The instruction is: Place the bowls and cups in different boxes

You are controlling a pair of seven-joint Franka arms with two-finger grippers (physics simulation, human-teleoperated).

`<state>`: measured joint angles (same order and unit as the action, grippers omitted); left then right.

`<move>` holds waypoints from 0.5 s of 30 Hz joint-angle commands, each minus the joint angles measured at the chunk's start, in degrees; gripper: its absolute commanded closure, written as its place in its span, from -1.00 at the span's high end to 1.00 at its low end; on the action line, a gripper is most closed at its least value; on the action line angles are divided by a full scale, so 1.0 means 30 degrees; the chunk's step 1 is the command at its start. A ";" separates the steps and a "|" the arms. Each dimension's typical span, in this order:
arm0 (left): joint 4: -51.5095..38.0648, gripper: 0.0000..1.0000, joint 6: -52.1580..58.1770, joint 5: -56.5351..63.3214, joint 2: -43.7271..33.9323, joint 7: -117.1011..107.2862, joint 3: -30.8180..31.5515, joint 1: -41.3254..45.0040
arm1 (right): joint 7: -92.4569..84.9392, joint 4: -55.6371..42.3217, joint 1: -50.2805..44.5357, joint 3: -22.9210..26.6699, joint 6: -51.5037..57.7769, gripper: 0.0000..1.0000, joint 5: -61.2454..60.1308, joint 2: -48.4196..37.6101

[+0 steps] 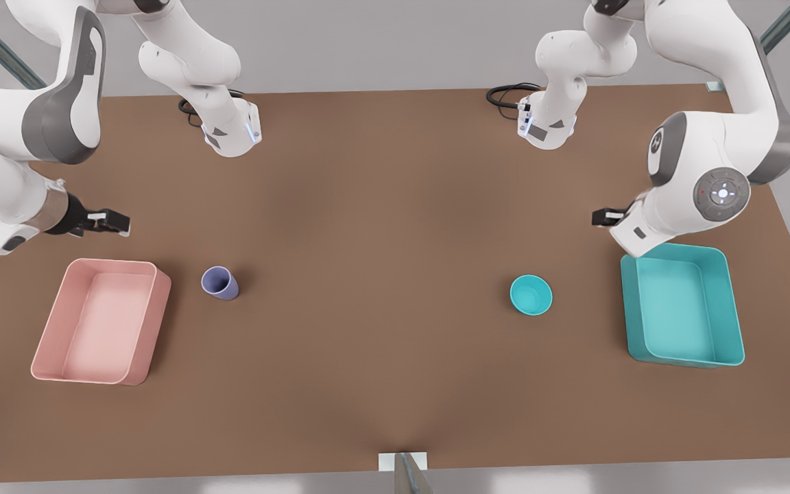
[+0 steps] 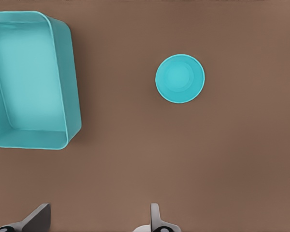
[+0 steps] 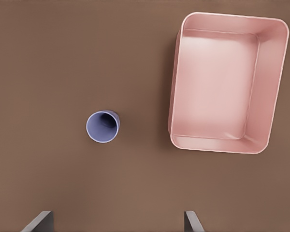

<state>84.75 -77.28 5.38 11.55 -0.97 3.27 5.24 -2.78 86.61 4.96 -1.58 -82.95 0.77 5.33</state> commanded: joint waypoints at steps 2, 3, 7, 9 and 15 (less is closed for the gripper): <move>-0.0008 1.00 -0.0607 0.0022 0.0015 0.0618 -0.0007 -0.0048 | -0.0040 -0.0013 0.0017 -0.0029 -0.0623 1.00 -0.0021 0.0068; -0.0008 1.00 -0.0666 -0.0007 0.0249 0.0618 -0.0007 -0.0048 | -0.0128 -0.0013 -0.0012 -0.0029 -0.0652 1.00 -0.0021 0.0214; -0.0243 1.00 -0.6348 -0.3112 0.6371 0.0705 -0.0007 -0.0458 | 0.1540 -0.0013 -0.2795 -0.0147 -0.3317 1.00 -0.0021 0.3612; 0.0487 1.00 -0.9158 -0.4050 0.7865 0.3104 -0.0065 -0.1278 | 0.2244 0.0220 -0.3147 -0.0147 -0.4926 1.00 -0.0020 0.4520; 0.3681 1.00 -1.4522 -0.5866 0.8775 0.4719 -0.0212 -0.1601 | 0.2918 0.5991 -0.2884 -0.0118 -1.0611 1.00 -0.0050 0.2822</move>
<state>94.90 -107.39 -10.02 37.69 4.00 2.59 0.48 0.44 103.46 -3.87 -1.93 -103.71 0.73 14.21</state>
